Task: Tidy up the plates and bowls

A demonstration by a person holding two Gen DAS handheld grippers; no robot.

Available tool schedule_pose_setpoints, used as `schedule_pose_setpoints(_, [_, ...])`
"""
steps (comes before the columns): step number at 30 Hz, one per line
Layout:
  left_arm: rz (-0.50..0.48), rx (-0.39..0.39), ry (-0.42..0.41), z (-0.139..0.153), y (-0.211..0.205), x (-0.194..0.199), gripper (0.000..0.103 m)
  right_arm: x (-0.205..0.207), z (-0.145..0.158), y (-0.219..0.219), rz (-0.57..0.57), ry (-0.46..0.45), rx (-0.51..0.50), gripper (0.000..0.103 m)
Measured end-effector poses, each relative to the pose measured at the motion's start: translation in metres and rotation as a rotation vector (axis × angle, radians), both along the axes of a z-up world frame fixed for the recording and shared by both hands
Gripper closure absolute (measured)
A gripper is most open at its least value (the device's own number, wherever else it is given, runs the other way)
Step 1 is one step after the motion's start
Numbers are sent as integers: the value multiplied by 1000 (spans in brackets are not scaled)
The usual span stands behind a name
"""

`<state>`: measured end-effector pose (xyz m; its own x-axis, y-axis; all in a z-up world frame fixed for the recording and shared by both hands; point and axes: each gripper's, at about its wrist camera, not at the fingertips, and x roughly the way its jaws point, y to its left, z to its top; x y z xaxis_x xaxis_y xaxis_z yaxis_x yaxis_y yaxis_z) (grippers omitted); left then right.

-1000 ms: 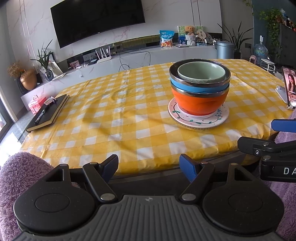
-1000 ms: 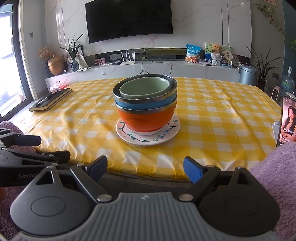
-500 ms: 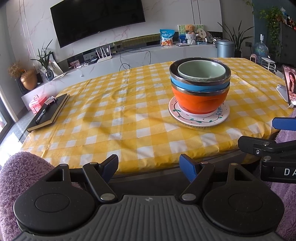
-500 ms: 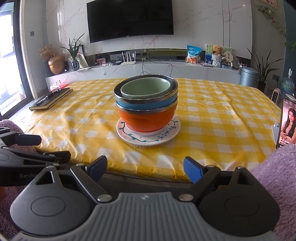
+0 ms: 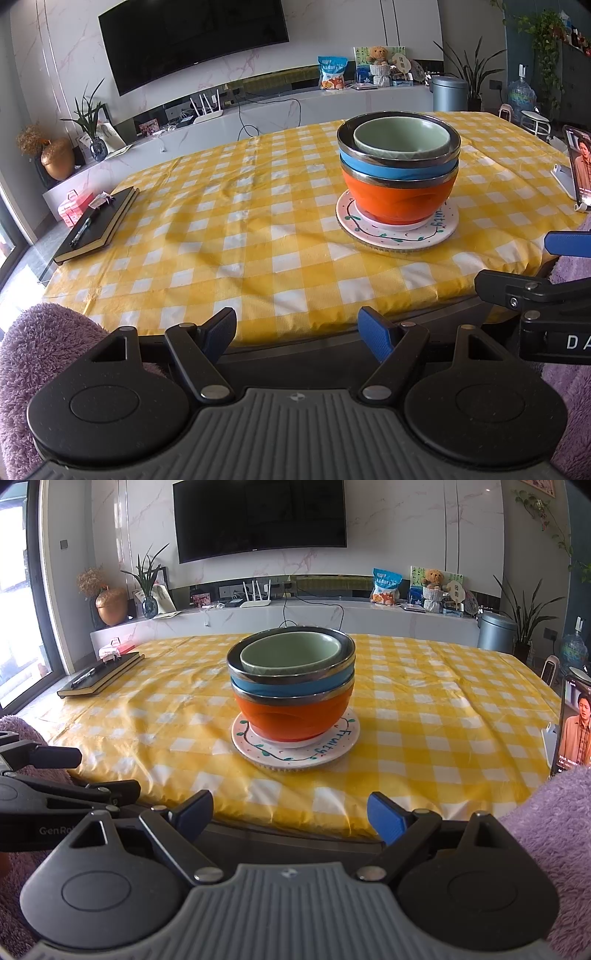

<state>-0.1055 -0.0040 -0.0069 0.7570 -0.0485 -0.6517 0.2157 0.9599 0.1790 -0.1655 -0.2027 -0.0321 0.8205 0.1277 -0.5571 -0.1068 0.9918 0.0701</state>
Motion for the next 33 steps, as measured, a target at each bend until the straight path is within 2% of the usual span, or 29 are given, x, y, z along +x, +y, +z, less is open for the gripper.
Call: schedule_pose_setpoints(33, [-6,2,-1,-1,2,0,15,2,-3,-1,-3,16,2,13])
